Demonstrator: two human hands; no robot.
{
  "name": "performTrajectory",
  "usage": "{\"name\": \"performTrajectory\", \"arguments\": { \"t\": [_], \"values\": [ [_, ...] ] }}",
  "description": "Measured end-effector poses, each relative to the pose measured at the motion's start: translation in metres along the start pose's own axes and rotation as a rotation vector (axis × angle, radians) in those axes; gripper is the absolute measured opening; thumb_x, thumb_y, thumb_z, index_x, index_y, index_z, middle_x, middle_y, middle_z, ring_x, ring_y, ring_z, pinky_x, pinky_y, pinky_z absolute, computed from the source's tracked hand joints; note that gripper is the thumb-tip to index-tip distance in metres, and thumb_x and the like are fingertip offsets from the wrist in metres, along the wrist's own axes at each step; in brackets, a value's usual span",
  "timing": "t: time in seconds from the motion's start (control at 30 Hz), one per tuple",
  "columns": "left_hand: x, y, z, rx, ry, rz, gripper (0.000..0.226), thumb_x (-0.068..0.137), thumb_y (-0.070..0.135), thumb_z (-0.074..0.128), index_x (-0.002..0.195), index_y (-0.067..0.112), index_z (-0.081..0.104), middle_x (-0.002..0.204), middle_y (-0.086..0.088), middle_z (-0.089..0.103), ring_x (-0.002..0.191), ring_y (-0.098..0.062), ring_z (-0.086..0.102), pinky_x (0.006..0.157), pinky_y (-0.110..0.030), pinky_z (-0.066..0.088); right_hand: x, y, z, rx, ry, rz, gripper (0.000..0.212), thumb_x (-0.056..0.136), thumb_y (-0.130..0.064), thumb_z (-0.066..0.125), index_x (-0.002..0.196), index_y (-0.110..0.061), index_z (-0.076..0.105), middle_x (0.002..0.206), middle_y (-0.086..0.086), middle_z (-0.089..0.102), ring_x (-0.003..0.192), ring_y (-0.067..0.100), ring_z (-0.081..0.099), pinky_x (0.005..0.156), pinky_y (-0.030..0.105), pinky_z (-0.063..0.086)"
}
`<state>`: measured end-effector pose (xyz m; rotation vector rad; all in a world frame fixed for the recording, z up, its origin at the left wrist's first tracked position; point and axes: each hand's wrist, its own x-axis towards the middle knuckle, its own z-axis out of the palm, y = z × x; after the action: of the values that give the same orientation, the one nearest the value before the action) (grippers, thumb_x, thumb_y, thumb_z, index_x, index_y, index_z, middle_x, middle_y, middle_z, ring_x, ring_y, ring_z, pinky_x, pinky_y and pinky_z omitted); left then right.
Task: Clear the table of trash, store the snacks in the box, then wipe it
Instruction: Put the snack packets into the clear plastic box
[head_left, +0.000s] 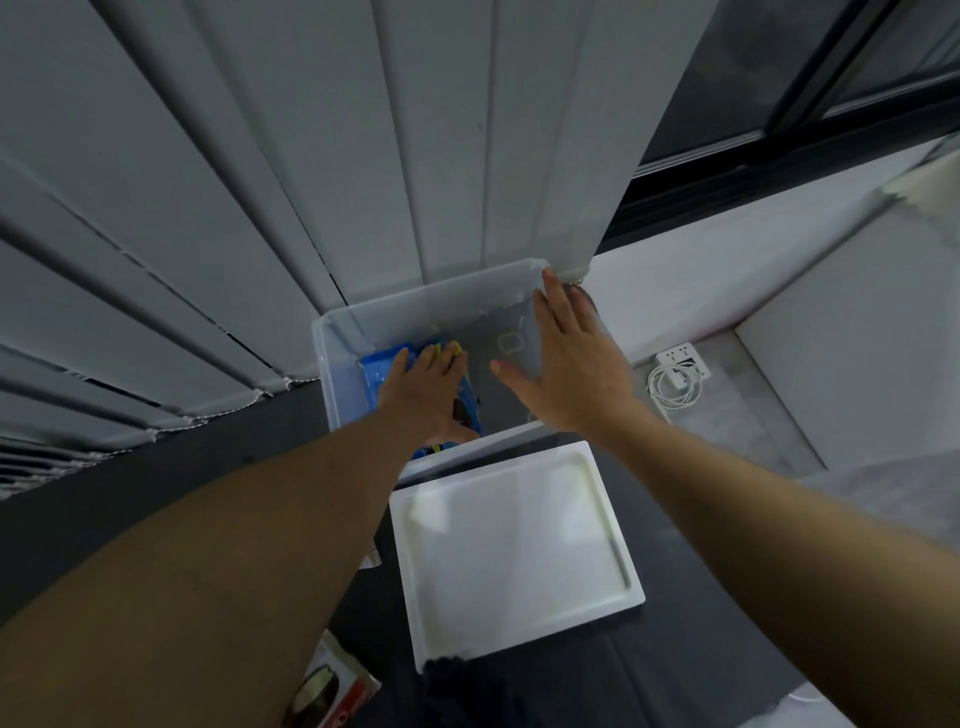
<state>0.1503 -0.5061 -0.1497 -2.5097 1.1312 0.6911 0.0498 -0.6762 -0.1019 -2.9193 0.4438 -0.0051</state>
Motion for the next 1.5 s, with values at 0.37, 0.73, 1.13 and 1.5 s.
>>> {"name": "performTrajectory", "arguments": {
  "t": [0.37, 0.73, 1.13, 1.5],
  "values": [
    [-0.028, -0.021, -0.023, -0.206, -0.020, 0.033, 0.121, 0.081, 0.070, 0.065, 0.160, 0.018, -0.009, 0.168, -0.005, -0.012, 0.155, -0.028, -0.002, 0.124, -0.050, 0.010, -0.004, -0.003, -0.011, 0.055, -0.073, -0.001, 0.096, 0.092, -0.070, 0.042, 0.159, -0.014, 0.002, 0.166, -0.003, -0.014, 0.154, 0.028, -0.005, 0.123, 0.046, 0.019],
    [-0.119, -0.052, -0.049, -0.241, 0.260, -0.199, 0.065, 0.104, 0.050, 0.032, 0.160, 0.023, 0.013, 0.168, -0.008, 0.009, 0.154, -0.028, 0.012, 0.123, -0.049, 0.016, -0.021, -0.050, -0.028, 0.055, -0.047, -0.006, 0.080, 0.094, -0.063, 0.044, 0.155, -0.017, 0.019, 0.165, 0.012, 0.012, 0.150, 0.041, 0.010, 0.120, 0.060, 0.013],
    [-0.252, -0.081, 0.011, -0.383, 0.308, -0.429, 0.066, 0.104, 0.052, 0.031, 0.160, 0.021, 0.015, 0.168, -0.009, 0.013, 0.153, -0.029, 0.016, 0.123, -0.048, 0.019, -0.060, -0.143, -0.036, 0.149, -0.076, -0.293, 0.068, 0.099, -0.052, 0.045, 0.154, -0.015, 0.029, 0.161, 0.010, 0.028, 0.147, 0.035, 0.021, 0.119, 0.049, 0.025],
    [-0.337, -0.097, 0.099, -0.576, 0.195, -0.671, 0.076, 0.102, 0.058, 0.037, 0.162, 0.025, 0.005, 0.169, -0.006, 0.007, 0.154, -0.030, 0.014, 0.121, -0.048, 0.023, -0.111, -0.235, -0.007, 0.215, -0.043, -0.602, 0.062, 0.096, -0.050, 0.054, 0.147, -0.017, 0.044, 0.144, 0.007, 0.052, 0.133, 0.027, 0.046, 0.111, 0.044, 0.035]
  ]
}}
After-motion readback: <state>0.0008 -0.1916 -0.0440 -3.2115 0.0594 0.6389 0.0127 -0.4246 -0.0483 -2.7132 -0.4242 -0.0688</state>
